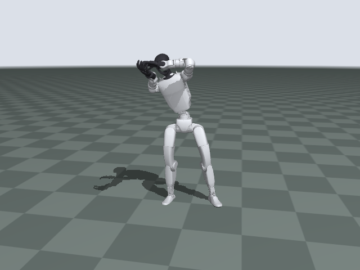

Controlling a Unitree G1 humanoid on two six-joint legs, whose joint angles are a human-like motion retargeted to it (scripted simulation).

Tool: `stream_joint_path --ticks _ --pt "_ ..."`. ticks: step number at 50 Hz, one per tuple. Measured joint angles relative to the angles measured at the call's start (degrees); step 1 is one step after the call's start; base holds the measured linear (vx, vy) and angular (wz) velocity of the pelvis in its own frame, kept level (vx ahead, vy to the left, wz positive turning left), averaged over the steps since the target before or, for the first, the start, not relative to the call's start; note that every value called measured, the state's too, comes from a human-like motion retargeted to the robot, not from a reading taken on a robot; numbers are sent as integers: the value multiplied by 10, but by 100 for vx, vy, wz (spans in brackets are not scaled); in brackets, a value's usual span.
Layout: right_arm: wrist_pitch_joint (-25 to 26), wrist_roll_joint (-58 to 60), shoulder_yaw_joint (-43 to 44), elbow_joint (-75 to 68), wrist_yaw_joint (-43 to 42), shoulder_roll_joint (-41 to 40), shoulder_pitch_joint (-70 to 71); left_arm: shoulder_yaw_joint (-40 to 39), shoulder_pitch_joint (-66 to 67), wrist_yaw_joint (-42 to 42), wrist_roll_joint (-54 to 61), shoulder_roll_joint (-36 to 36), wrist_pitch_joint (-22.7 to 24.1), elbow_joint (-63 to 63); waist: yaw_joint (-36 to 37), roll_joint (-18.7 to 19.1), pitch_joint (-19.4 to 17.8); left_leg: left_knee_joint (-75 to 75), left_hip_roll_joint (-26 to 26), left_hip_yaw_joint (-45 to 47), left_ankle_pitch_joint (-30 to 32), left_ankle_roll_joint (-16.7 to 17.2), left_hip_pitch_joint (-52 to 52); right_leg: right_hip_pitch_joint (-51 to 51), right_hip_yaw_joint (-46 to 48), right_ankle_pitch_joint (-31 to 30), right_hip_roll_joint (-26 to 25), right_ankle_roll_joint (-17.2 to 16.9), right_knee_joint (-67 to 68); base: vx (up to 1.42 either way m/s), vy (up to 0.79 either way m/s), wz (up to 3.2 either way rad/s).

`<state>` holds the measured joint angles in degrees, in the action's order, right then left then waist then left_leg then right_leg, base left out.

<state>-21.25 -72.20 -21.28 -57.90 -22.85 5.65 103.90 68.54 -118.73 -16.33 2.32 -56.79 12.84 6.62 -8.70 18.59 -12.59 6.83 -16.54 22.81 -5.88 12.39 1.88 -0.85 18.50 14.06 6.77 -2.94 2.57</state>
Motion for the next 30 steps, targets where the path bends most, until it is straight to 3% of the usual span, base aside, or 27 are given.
stream_joint_path --ticks 6,7,8,9,10,13,15,17,25,30 --pt "39 1 -16 -22 23 9 -199 -10 18 2 -5 -12 -6 17 -7 -15 -17 16 -1 32 -11 -13 -7 9 -34 -6 3 -1 -5 -2 1 -48" --pt "67 71 -42 -35 19 16 -243 -12 23 4 -11 -12 -7 20 -10 -19 -21 19 0 39 -13 -15 -8 10 -40 -7 4 -4 -7 -3 2 -56" --pt "130 275 -107 -59 -10 33 -291 -17 31 5 -26 -10 -10 24 -12 -22 -23 20 1 46 -15 -18 -10 13 -46 -9 5 -8 -9 -2 2 -53" --pt "117 226 -89 -69 -8 33 -346 -22 40 5 -30 -12 -9 28 -21 -25 -26 22 1 51 -16 -20 -11 14 -51 -11 6 -12 -12 -2 2 -46" --pt "67 50 -30 -73 10 26 -404 -26 51 4 -29 -15 -5 31 -32 -28 -28 23 2 55 -17 -20 -11 15 -55 -14 6 -16 -15 -1 2 -40" --pt "91 80 2 -148 24 50 -556 -24 60 8 -50 -15 -6 33 -61 -44 -42 19 7 71 -18 -25 -14 22 -68 -20 10 -31 -22 0 2 -43" --pt "105 114 67 -184 38 82 -671 -23 73 17 -71 -4 -7 28 -72 -60 -47 15 14 87 -23 -24 -21 64 -77 11 25 -93 59 2 3 -51" --pt "114 110 127 -197 45 132 -778 -29 73 10 -95 -11 -12 20 -99 -58 -59 13 12 93 -19 -28 -17 34 -84 -24 13 -52 -27 1 2 -35" --pt "143 146 394 -220 41 362 -1159 20 47 -47 -185 -15 -17 -74 -168 -90 -99 15 16 142 -22 -33 -33 36 -120 -47 12 -83 -61 2 1 -51" --pt "145 178 547 -263 27 456 -1335 71 31 -79 -209 -15 -13 -174 -202 -118 -107 23 16 170 -23 -45 -41 39 -143 -58 12 -89 -74 1 -2 -49"
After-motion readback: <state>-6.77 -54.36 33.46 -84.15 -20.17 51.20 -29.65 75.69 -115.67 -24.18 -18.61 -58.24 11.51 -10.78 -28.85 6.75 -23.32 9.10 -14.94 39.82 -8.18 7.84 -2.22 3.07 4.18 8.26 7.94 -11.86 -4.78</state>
